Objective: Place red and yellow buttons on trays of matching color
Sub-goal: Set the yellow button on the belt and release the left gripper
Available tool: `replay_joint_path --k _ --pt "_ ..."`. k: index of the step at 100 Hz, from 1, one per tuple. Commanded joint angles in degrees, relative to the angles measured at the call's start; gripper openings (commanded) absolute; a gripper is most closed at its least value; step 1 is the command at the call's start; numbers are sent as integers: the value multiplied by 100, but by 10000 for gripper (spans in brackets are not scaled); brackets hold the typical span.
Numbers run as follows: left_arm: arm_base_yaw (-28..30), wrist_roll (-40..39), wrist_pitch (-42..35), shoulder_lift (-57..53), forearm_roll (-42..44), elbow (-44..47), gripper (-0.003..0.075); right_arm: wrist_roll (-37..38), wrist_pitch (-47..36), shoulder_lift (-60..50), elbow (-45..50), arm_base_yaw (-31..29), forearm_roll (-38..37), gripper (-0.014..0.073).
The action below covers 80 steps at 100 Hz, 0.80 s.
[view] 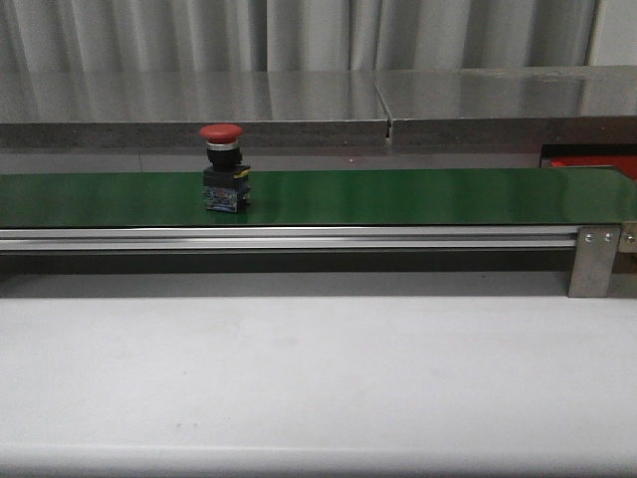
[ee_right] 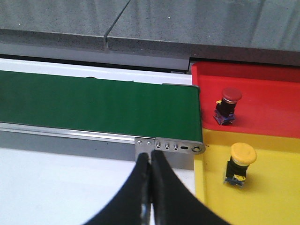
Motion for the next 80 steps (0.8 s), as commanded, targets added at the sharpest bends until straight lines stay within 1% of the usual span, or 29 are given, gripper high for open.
replay_joint_path --k 1,11,31,63,68,73,80 --pt "-237 2 -278 -129 -27 -188 -19 -46 -434 23 -144 -3 110 -118" --pt "-427 2 -278 38 142 -188 -19 -46 -434 23 -144 -3 110 -118" --pt "-647 2 -258 475 166 -188 -19 -46 -434 23 -144 -3 110 -118" --pt "-674 2 -229 773 166 -176 -12 -46 -434 23 -144 -3 110 -118" --pt "-684 2 -229 773 166 -176 17 -46 -434 23 -144 -3 110 -118" --pt "-677 2 -181 763 155 -176 75 -46 -434 23 -144 -3 110 -118" --pt "-677 2 -78 763 143 -187 211 -46 -434 23 -144 -3 110 -118"
